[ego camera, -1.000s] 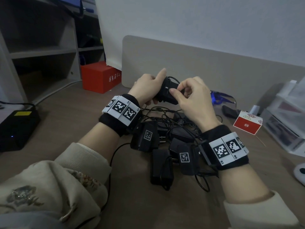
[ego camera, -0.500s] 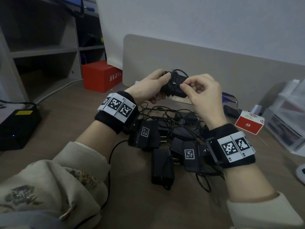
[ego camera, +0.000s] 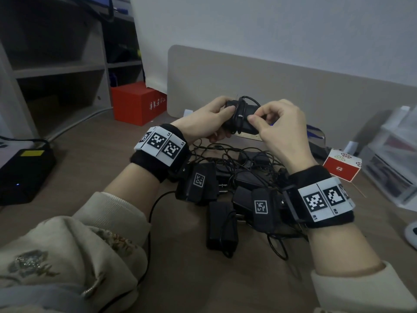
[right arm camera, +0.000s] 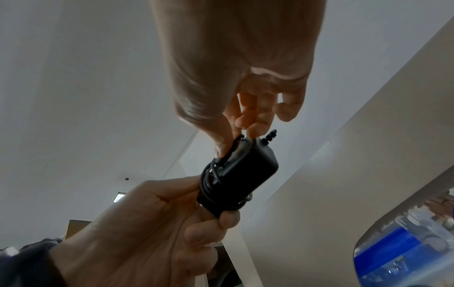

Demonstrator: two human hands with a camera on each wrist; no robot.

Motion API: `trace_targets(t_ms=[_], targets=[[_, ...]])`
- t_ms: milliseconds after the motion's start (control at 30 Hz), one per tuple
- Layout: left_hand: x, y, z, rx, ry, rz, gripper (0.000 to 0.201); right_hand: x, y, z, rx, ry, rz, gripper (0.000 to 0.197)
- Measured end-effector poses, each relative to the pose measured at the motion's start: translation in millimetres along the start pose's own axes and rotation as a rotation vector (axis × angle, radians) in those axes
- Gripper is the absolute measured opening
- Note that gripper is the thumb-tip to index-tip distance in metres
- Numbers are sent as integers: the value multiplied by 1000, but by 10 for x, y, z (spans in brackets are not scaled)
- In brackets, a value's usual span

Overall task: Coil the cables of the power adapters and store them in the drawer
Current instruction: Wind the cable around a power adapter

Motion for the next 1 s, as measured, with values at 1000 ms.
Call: trace_targets(t_ms=[1000], targets=[[-105,-31,79,35,-76,207,20,101,-105,155,93,391,127,10]])
Point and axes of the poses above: each hand's wrist, its own y-axis towards the middle knuckle, its own x-axis out of the palm, z = x × y, the point moved 9 cm from there along y, towards the middle knuckle
